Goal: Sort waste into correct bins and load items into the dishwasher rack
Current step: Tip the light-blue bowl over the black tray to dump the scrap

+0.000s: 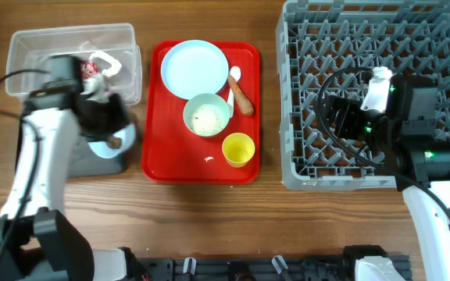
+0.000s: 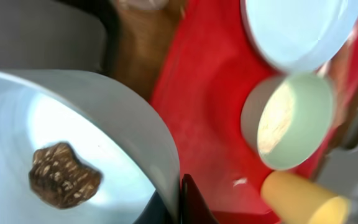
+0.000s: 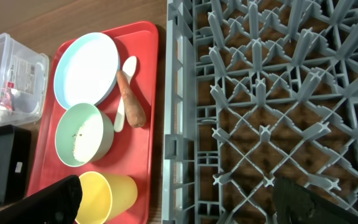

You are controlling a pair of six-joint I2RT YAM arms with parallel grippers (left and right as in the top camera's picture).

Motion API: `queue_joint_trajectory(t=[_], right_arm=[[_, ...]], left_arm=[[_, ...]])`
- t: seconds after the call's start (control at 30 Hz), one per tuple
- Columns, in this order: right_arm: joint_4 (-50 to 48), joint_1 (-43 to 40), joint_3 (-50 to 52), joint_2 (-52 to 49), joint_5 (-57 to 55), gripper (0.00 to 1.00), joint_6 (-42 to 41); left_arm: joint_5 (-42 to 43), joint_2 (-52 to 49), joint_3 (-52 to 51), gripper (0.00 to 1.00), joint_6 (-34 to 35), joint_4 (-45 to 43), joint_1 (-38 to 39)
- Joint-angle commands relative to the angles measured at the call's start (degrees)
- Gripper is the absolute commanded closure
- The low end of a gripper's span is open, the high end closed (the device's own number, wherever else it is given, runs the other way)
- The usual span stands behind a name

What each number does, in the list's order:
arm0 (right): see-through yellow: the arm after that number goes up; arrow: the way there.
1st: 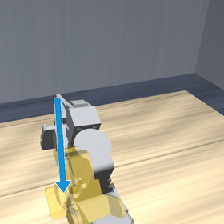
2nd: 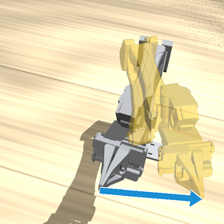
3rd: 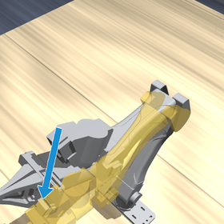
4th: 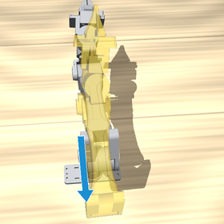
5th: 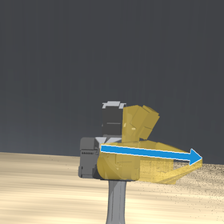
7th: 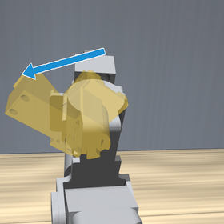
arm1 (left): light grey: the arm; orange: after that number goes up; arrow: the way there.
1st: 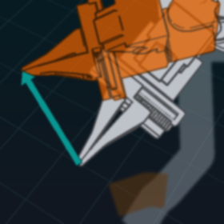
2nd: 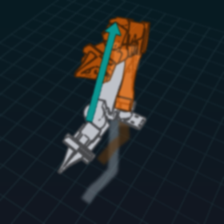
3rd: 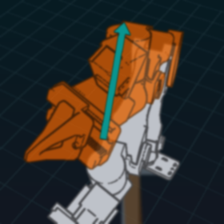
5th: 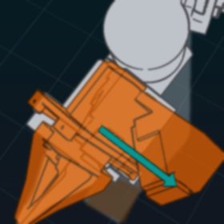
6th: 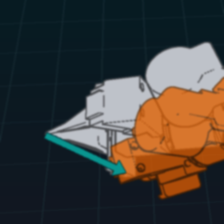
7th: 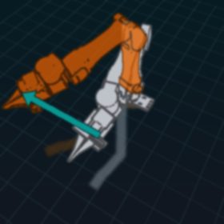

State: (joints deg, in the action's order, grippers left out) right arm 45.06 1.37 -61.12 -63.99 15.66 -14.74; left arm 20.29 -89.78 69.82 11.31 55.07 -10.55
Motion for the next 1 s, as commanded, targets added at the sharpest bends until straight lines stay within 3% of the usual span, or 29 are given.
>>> queue_joint_trajectory(t=[0.0,0.3,0.53,0.73,0.97], right_arm=[[0.0,0.4,-1.1,-0.4,0.9,0.00,-0.3],[0.0,0.4,-1.1,-0.4,0.9,0.00,-0.3],[0.0,0.4,-1.1,-0.4,0.9,0.00,-0.3],[0.0,0.4,-1.1,-0.4,0.9,0.00,-0.3],[0.0,0.4,-1.1,-0.4,0.9,0.00,-0.3]], left_arm=[[15.2,-0.2,0.7,0.96,-7.9,-0.8,-8.4],[40.9,-8.5,0.7,0.96,-18.3,-0.5,-24.3],[61.3,-15.6,0.7,0.96,-19.1,0.0,-31.8],[69.2,-16.9,0.6,0.96,-18.1,0.1,-34.2],[70.1,-16.8,0.6,0.96,-16.4,0.0,-34.2]])
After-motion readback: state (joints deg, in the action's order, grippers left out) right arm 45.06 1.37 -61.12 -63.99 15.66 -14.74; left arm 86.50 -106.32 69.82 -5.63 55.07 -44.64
